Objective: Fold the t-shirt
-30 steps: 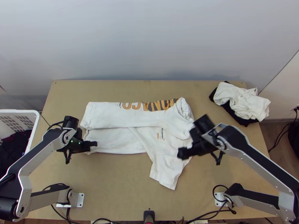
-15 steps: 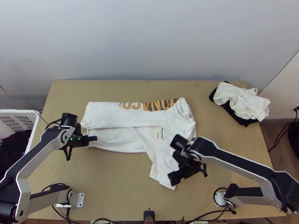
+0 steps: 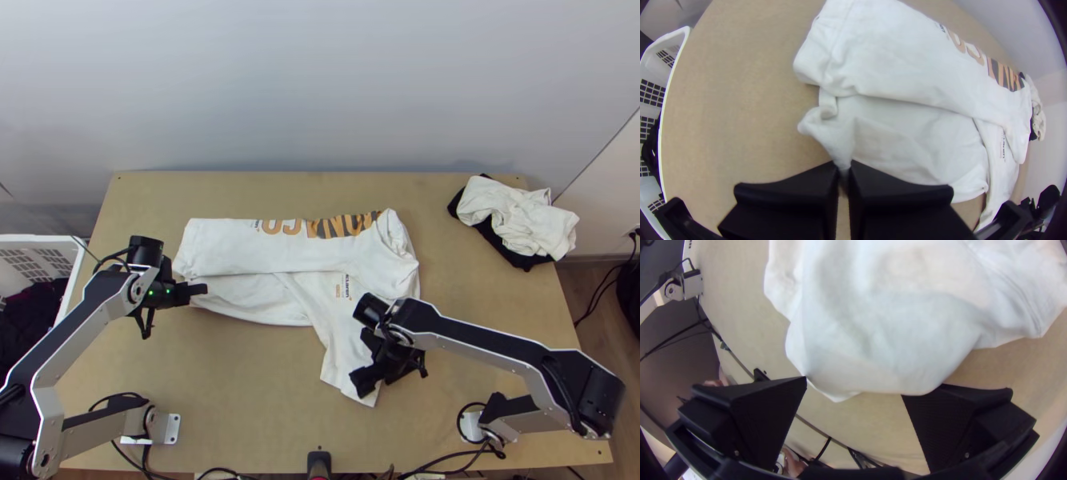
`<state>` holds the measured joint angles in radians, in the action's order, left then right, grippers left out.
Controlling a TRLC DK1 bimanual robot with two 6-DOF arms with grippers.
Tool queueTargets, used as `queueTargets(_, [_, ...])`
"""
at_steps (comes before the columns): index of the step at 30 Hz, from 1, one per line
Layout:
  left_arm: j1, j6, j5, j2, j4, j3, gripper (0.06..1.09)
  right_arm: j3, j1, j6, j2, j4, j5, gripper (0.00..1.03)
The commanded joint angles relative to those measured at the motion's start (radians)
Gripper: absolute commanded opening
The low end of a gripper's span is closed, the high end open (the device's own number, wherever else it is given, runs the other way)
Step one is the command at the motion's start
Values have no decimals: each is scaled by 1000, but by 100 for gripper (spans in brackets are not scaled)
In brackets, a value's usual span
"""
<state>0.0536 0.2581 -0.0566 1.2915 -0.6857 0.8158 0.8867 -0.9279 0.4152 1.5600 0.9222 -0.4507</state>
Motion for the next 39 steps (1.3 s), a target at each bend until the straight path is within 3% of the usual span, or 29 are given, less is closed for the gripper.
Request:
queueTargets(1, [2,0,1,-1,-3,9,10,-6,47,34,20,-56,69,93])
queueTargets(3, [2,0,1,0,-3,11,10,6,54,37,9,-56,78,82])
queueTargets(5, [2,0,1,0,-2,14,10,14,57,36,2,-56,89,64])
queueTargets(6, [2,0,1,2,-2,17,10,17,58,33,-2,-57,90,50])
queueTargets(8, [2,0,1,5,-2,20,10,17,58,11,-11,-79,96,12])
queueTargets(9, [2,0,1,5,-2,22,10,15,60,0,-14,-82,96,7])
queueTargets(15, [-5,-2,1,0,-5,25,10,21,78,-13,-64,-65,96,3])
queueTargets(24, [-31,0,1,2,-9,66,10,139,299,-49,-126,-65,96,3])
queueTargets(39, [-87,36,0,158,-14,338,10,541,501,-52,97,-65,96,3])
